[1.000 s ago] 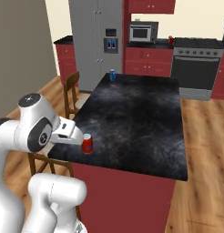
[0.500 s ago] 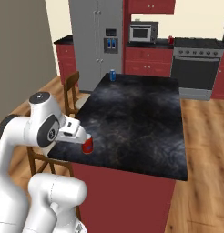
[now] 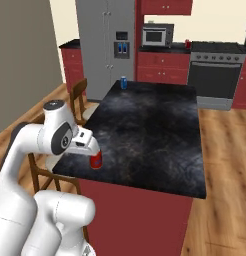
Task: Four empty soda cans are scattered around the kitchen. Gather all the cans and cluster them next to the stove for recycling.
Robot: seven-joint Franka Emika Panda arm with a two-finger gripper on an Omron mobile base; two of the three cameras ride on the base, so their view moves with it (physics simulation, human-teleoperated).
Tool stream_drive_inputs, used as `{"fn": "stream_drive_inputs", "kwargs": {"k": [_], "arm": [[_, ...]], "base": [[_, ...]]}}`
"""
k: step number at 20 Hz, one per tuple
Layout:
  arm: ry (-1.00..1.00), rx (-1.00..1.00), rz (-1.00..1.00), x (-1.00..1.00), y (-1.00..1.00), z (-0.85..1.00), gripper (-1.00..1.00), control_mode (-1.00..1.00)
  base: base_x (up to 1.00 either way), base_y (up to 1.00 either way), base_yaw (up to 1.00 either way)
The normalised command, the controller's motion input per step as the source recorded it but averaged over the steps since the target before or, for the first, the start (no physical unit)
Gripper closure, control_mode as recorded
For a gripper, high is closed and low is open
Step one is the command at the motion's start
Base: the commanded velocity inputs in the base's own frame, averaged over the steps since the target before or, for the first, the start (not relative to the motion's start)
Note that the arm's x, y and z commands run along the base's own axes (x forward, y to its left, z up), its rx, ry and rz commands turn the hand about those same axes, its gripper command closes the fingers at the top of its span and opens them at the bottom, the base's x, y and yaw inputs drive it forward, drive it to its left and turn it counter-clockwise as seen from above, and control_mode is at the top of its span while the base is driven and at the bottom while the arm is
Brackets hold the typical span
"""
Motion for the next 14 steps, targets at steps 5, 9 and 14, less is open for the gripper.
{"fn": "stream_drive_inputs", "kwargs": {"k": [5, 9, 14], "arm": [[0.01, 0.00, 0.00, 0.28, 0.03, -0.18, -1.00, -1.00], [0.00, 0.00, 0.01, 0.28, 0.07, -0.22, -1.00, -1.00], [0.00, 0.00, 0.04, 0.23, 0.01, -0.25, -1.00, -1.00]], "base": [[0.00, 0.00, 0.00], [0.00, 0.00, 0.00], [0.00, 0.00, 0.00]]}}
